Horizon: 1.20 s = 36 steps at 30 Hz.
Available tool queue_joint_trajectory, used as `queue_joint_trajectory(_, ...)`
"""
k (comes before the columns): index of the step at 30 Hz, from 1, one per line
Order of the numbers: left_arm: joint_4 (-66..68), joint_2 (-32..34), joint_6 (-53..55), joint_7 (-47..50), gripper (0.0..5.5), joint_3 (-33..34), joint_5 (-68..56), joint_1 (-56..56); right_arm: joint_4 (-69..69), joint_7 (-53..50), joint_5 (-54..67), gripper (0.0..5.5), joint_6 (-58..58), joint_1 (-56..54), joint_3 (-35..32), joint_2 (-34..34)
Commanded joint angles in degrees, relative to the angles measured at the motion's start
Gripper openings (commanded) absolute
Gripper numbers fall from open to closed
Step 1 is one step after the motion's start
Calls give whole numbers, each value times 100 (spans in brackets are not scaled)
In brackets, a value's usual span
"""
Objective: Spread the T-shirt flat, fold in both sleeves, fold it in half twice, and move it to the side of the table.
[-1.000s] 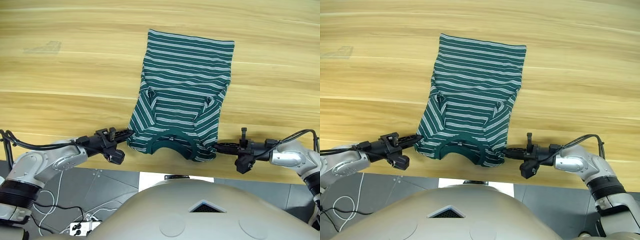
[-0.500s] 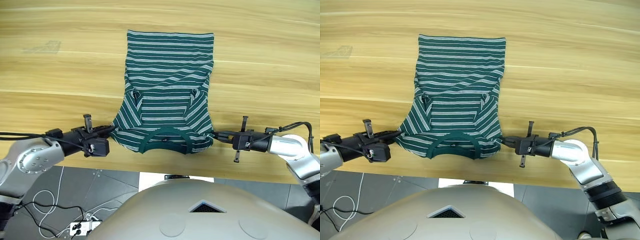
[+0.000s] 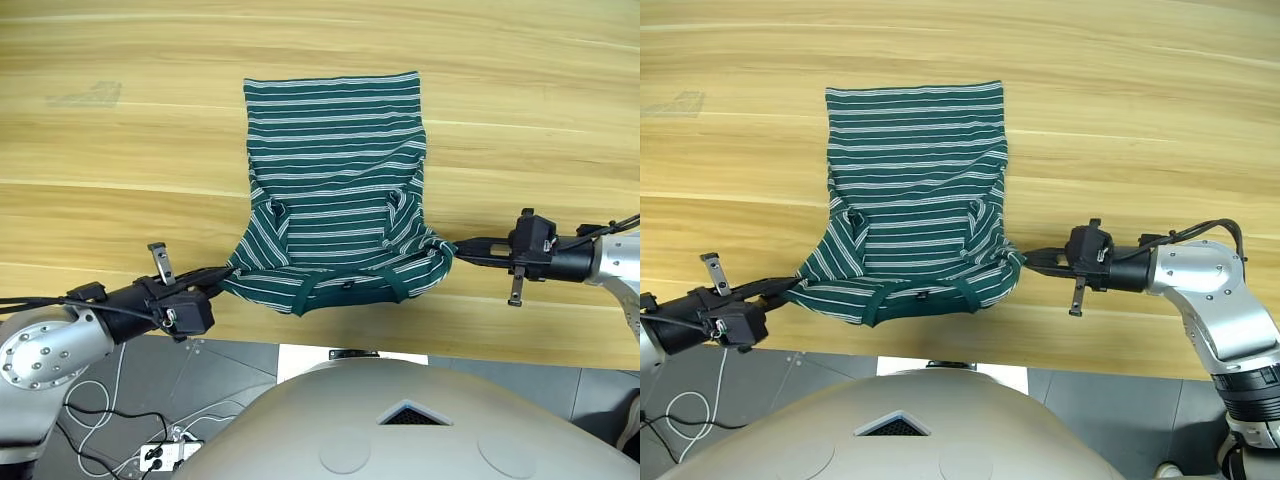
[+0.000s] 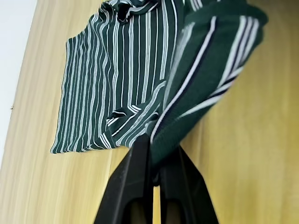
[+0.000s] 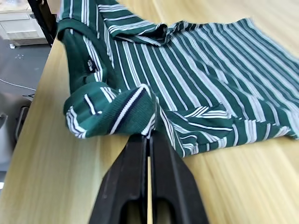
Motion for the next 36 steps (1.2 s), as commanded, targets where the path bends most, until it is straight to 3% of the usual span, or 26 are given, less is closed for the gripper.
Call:
queue_joint_trajectory(1,-705,-304,164,-466,0,909,-506,482,-725,21,481,3,238,438,-823,-63)
queue_joint_trajectory(5,-1108,-841,188,-864,0,1655,-1277,929,-1032,-5,597,3,241,897,-1498,98)
queue_joint_trajectory(14,-1797,-1851,-41,-1236,0,2287,-2129,1625,-2041,-91,1428,3,646,1408,-2398,454)
queue_joint_trajectory(24,-1784,-1883,229,-1642,0,2557,-2871,1540,-2183,-148,1938,3,1138,1138,-2842,488)
queue_joint_trajectory(26,-1681,-1641,422,-1581,0,2386,-2770,1166,-1962,-260,1709,3,1161,768,-2590,486)
queue_joint_trajectory(28,-1186,-1113,844,-1216,0,1965,-2336,113,-1382,-449,1208,3,1163,-132,-2036,515)
queue_joint_trajectory(31,28,-609,1354,-484,0,606,-1173,-2103,-251,-566,393,3,1103,-1656,-1086,835)
queue_joint_trajectory(36,1585,-849,1515,-123,0,-1088,-53,-4400,1508,-610,-862,3,677,-3132,62,1612)
